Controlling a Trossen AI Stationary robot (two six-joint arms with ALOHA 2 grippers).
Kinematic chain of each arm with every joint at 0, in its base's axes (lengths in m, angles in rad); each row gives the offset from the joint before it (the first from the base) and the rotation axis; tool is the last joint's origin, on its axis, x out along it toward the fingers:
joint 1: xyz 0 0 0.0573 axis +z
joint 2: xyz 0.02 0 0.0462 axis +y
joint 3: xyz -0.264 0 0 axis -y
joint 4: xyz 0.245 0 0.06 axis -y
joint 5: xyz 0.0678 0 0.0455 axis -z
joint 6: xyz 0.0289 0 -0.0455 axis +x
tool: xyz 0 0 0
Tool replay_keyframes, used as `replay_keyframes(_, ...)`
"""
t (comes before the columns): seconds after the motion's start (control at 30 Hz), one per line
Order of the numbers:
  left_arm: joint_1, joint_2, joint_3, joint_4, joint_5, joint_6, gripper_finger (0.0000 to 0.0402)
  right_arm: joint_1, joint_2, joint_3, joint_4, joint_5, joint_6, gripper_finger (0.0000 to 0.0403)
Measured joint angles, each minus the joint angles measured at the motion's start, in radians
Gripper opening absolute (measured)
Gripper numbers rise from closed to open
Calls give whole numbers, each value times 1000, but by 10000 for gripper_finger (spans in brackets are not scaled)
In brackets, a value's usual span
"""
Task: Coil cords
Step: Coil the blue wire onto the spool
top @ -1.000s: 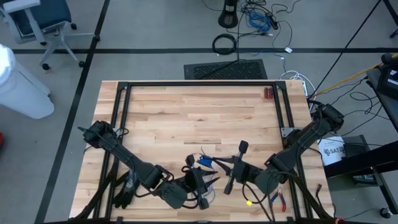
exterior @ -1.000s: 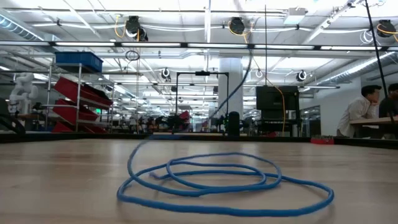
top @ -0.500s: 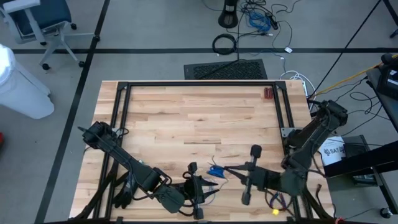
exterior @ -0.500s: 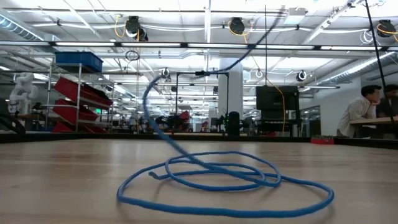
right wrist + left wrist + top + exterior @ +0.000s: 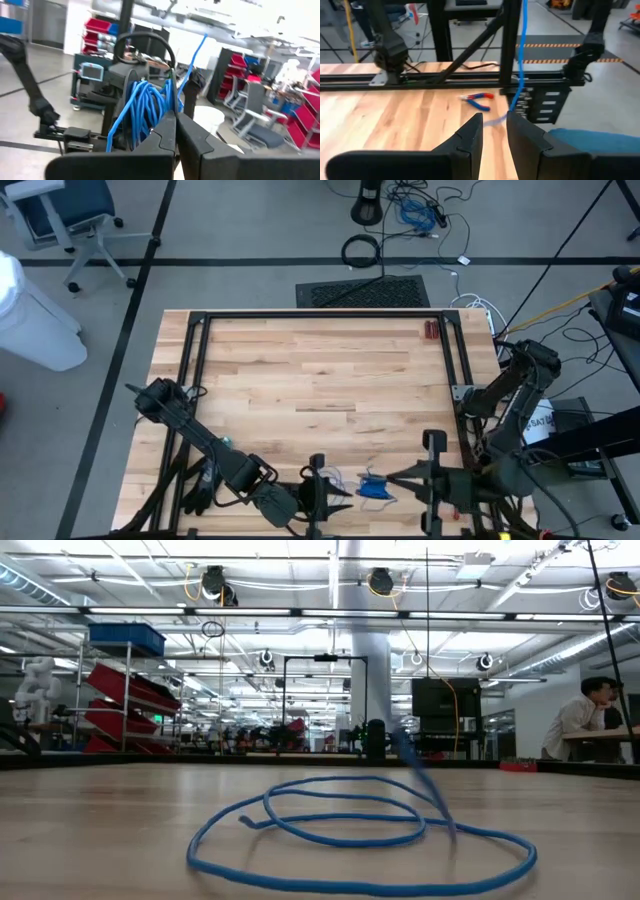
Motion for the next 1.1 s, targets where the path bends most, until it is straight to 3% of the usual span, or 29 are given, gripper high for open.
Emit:
replay_keyframes(0.27,1,33,0,66,-36,28,93,15,0,0,19,-2,-26,0)
replay_keyframes(0.47,2,113,0,389,-44,163,93,16,0,0,25,-2,-37,0)
replay_keyframes(0.57,1,144,0,475,-46,239,93,23,0,0,31,-2,-46,0)
replay_keyframes(0.7,0,151,0,464,-46,310,93,32,0,0,47,-2,-60,0)
replay_keyframes(1.1,0,151,0,423,-34,316,93,43,0,0,73,3,-94,0)
